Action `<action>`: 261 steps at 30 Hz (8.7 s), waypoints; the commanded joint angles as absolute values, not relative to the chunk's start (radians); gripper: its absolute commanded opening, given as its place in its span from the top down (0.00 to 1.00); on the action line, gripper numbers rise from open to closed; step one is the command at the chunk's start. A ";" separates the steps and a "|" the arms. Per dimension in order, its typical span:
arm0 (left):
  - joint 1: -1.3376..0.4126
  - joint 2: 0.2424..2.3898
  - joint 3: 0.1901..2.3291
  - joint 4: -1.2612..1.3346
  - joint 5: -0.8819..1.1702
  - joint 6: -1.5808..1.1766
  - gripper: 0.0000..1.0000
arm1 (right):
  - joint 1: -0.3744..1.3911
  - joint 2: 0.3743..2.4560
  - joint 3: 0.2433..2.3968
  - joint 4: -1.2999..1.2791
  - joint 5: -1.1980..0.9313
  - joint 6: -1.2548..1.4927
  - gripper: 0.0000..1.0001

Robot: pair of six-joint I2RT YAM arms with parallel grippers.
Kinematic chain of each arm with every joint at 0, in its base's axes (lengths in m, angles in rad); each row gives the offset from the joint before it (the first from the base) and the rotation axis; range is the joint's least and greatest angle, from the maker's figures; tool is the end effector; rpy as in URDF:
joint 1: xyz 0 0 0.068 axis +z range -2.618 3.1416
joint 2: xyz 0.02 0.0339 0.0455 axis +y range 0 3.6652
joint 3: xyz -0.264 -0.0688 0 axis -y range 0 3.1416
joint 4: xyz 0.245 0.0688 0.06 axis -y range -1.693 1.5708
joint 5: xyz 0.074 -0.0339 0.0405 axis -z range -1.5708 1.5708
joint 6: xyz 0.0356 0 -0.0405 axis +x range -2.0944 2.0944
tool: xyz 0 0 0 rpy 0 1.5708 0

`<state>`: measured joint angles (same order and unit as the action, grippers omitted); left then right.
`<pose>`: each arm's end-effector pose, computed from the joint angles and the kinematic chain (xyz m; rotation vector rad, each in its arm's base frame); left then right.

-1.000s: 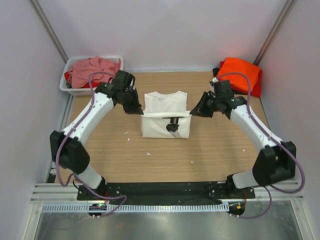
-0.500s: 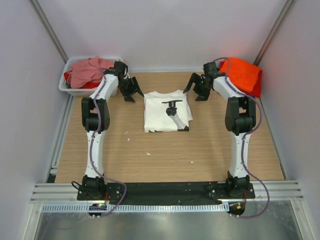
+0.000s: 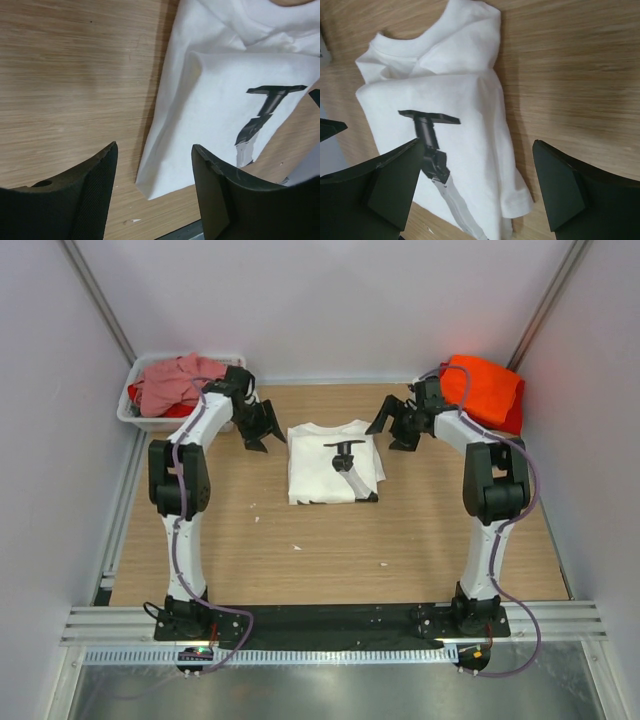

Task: Fold and stack the t-shirts
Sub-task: Neatly place the folded tshirt to the corner

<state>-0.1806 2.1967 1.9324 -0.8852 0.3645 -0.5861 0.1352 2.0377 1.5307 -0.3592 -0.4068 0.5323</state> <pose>0.4608 -0.0970 0.2235 -0.4563 2.7680 -0.7033 0.4452 0.0748 0.2014 0.3065 2.4818 0.7862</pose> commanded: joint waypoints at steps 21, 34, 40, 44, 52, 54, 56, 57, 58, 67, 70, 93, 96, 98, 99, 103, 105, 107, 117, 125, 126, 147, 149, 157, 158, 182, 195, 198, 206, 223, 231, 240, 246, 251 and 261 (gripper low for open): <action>-0.241 2.451 2.063 -0.842 0.275 -0.607 0.58 | 0.169 2.333 1.422 0.078 -0.650 0.663 0.50; -0.275 2.358 2.146 -1.007 0.157 -0.569 0.45 | 0.167 2.254 1.362 0.292 -0.776 0.764 0.98; -0.278 1.995 1.847 -1.017 0.081 -0.557 0.41 | 0.126 2.132 1.446 0.108 -0.703 0.726 0.99; -0.291 1.742 1.547 -0.979 0.019 -0.537 0.41 | 0.101 2.103 1.549 -0.035 -0.664 0.680 0.98; -0.299 1.311 1.128 -0.963 0.041 -0.528 0.44 | 0.058 2.126 1.845 -0.303 -0.629 0.597 0.99; -0.299 1.257 1.097 -0.968 0.048 -0.511 0.43 | 0.048 2.138 1.926 -0.345 -0.603 0.575 0.98; -0.299 1.185 1.065 -0.963 0.040 -0.497 0.43 | 0.029 2.158 1.983 -0.411 -0.583 0.563 0.99; -0.299 1.161 1.031 -0.948 0.034 -0.492 0.43 | 0.023 2.164 2.035 -0.425 -0.572 0.563 0.99; -0.299 1.140 1.011 -0.939 0.017 -0.488 0.43 | 0.012 2.178 2.061 -0.454 -0.569 0.560 0.98; -0.301 1.046 0.976 -0.888 0.006 -0.503 0.42 | -0.069 2.286 2.405 -0.566 -0.549 0.586 0.99; -0.302 1.057 0.976 -0.891 0.006 -0.502 0.43 | -0.072 2.324 2.511 -0.577 -0.535 0.601 0.98; -0.301 1.060 0.969 -0.887 0.008 -0.503 0.43 | -0.250 2.282 2.546 -0.298 -0.371 0.822 0.98; -0.301 1.062 0.969 -0.887 0.008 -0.500 0.43 | -0.330 2.377 2.605 -0.293 -0.413 0.890 0.98; -0.301 1.062 0.969 -0.887 0.008 -0.502 0.43 | -0.360 2.408 2.602 -0.299 -0.429 0.893 0.99; -0.302 1.062 0.969 -0.887 0.008 -0.502 0.43 | -0.383 2.420 2.583 -0.290 -0.430 0.888 0.98; -0.302 1.069 0.968 -0.887 0.006 -0.502 0.43 | -0.420 2.474 2.493 -0.225 -0.443 0.891 0.99; -0.301 1.075 0.971 -0.888 0.006 -0.502 0.43 | -0.429 2.517 2.519 -0.242 -0.454 0.885 0.98; -0.302 1.074 0.971 -0.891 0.008 -0.502 0.44 | -0.439 2.546 2.513 -0.245 -0.453 0.876 0.98; -0.318 1.078 0.971 -0.893 -0.028 -0.505 0.44 | -0.543 2.562 2.497 -0.252 -0.367 0.830 0.98; -0.321 1.078 0.969 -0.893 -0.028 -0.505 0.44 | -0.621 2.583 2.548 -0.359 -0.139 0.743 0.38; -0.322 1.077 0.971 -0.893 -0.031 -0.505 0.44 | -0.624 2.550 2.546 -0.385 -0.077 0.715 0.34; -0.333 1.048 0.971 -0.890 -0.034 -0.505 0.43 | -0.357 2.043 2.309 -0.345 0.303 0.420 0.23; -0.333 1.046 0.971 -0.891 -0.034 -0.503 0.43 | -0.357 2.071 2.248 -0.284 0.093 0.457 0.39; -0.333 1.060 0.971 -0.893 -0.041 -0.505 0.43 | -0.310 2.327 2.352 -0.264 -0.009 0.454 0.81; -0.333 1.063 0.973 -0.893 -0.043 -0.503 0.43 | -0.310 2.342 2.349 -0.255 0.029 0.442 0.81; -0.333 1.069 0.976 -0.900 -0.074 -0.509 0.43 | -0.462 2.533 2.288 -0.017 0.169 0.411 0.58; -0.333 0.950 0.974 -0.888 -0.075 -0.509 0.43 | -0.423 1.999 2.014 0.100 0.202 0.463 0.16; -0.333 0.930 0.973 -0.887 -0.077 -0.509 0.43 | -0.417 2.071 2.133 0.063 -0.068 0.521 0.16; -0.333 0.923 0.973 -0.885 -0.074 -0.506 0.43 | -0.377 2.362 2.327 -0.025 -0.298 0.546 0.24; -0.333 0.962 0.973 -0.888 -0.078 -0.509 0.43 | -0.129 2.490 2.368 0.055 -0.218 0.310 0.25; -0.333 0.959 0.974 -0.890 -0.081 -0.509 0.43 | -0.061 2.580 2.463 -0.030 -0.106 0.348 0.32; -0.333 0.954 0.973 -0.888 -0.080 -0.509 0.42 | -0.045 2.640 2.565 -0.271 0.158 0.311 0.48; -0.333 0.953 0.973 -0.887 -0.075 -0.509 0.43 | -0.038 2.614 2.531 -0.403 0.118 0.305 0.62; -0.333 0.945 0.974 -0.887 -0.080 -0.509 0.43 | -0.028 2.622 2.554 -0.489 0.026 0.298 0.64; -0.333 0.934 0.974 -0.890 -0.083 -0.511 0.42 | -0.040 2.571 2.462 -0.638 0.296 0.239 0.68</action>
